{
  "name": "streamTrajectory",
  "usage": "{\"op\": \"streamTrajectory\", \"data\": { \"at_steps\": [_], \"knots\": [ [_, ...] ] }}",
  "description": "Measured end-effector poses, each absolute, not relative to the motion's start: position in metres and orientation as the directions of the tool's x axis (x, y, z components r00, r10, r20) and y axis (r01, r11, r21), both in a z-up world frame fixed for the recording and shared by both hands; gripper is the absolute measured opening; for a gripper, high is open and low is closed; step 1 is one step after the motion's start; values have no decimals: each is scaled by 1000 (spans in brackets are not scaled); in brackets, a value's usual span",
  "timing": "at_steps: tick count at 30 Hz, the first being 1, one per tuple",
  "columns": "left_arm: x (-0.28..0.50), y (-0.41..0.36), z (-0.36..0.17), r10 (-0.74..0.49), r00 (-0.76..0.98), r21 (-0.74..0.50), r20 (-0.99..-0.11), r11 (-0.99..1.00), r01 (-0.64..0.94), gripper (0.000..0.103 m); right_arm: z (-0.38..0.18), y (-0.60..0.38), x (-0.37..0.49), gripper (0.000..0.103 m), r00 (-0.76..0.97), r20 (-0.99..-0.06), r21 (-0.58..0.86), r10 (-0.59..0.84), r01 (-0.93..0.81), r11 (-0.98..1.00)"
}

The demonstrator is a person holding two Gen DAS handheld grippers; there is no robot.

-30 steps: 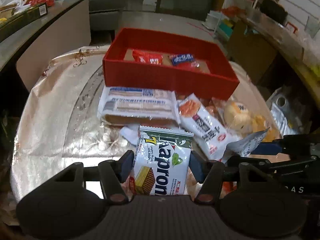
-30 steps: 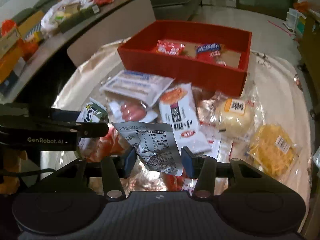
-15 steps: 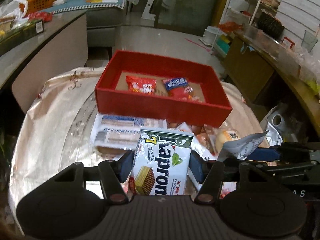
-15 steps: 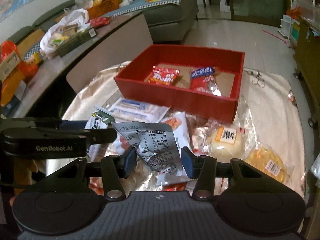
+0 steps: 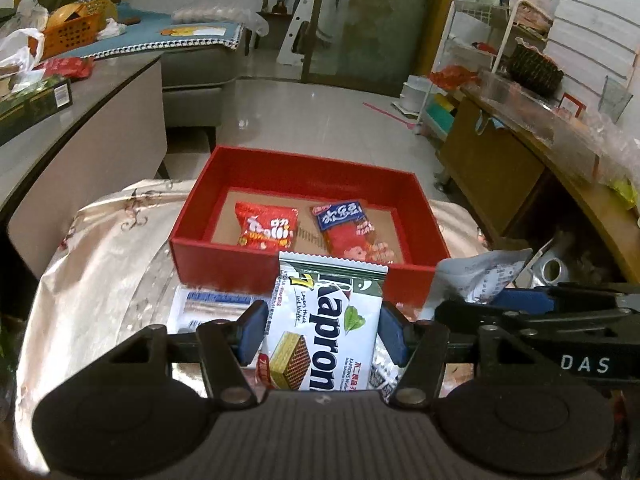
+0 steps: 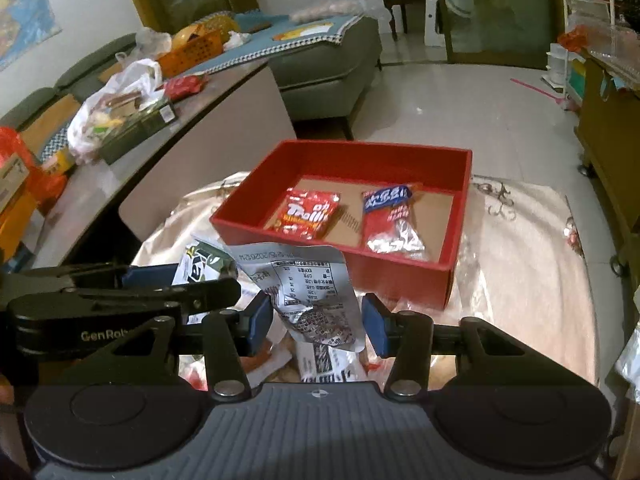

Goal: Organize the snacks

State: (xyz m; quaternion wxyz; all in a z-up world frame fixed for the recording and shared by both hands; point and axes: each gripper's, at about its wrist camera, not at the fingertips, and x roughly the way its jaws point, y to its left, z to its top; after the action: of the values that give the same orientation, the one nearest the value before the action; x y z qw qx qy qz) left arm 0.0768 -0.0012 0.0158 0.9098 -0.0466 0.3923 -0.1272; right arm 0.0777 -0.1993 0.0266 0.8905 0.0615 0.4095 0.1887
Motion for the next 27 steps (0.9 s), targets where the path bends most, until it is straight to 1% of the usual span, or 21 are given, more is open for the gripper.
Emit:
{"op": "streamTrajectory", "data": {
  "at_steps": [9,27],
  "knots": [
    [101,-4,19,-261,677,-192,-688,965,177,53,31,-200,97,57,607,-696,262,383,-282,923],
    [158,-14,16,-220,706,-169,-673,975,143,53,28,-200,147,57,619,-694,264,368,-257,930]
  ]
}}
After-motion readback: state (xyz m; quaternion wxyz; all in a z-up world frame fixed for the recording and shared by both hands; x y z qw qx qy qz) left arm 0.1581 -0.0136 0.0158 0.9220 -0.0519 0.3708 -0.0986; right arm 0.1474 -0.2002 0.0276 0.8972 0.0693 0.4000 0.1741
